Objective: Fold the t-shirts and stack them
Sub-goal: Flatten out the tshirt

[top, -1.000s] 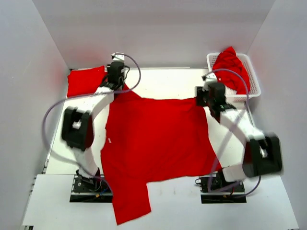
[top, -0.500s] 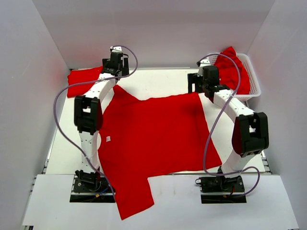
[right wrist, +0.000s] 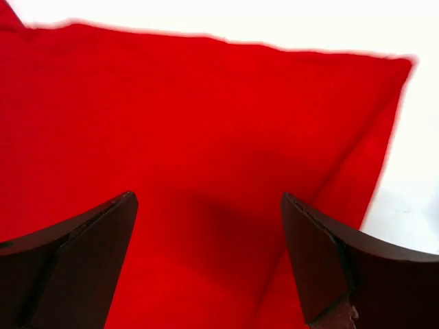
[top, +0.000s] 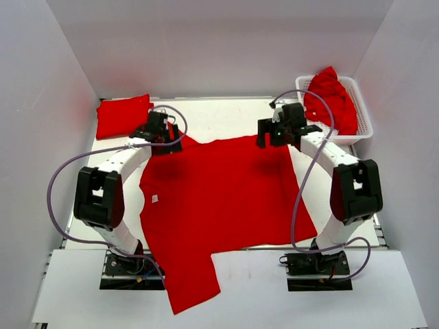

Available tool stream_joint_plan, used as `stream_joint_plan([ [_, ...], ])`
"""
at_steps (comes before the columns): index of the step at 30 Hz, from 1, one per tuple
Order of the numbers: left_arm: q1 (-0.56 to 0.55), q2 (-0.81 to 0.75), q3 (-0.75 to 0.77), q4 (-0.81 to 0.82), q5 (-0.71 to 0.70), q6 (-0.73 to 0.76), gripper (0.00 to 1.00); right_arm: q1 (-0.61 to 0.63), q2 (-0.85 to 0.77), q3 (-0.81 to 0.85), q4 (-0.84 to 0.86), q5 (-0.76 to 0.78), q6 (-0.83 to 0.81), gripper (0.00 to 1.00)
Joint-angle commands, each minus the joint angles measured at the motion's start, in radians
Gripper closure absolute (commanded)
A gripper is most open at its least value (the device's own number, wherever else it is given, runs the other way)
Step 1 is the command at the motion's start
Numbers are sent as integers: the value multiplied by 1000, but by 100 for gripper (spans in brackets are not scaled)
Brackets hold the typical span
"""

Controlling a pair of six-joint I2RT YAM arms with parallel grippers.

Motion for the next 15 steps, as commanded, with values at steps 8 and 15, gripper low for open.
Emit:
stream_joint_plan([
  [8,13,112,-57,7,96,-88,0,-6,204,39,-120,102,111,10],
  [15,24,186,-46,-23,29,-119,0,-92,195,7,-172,283,211,10],
])
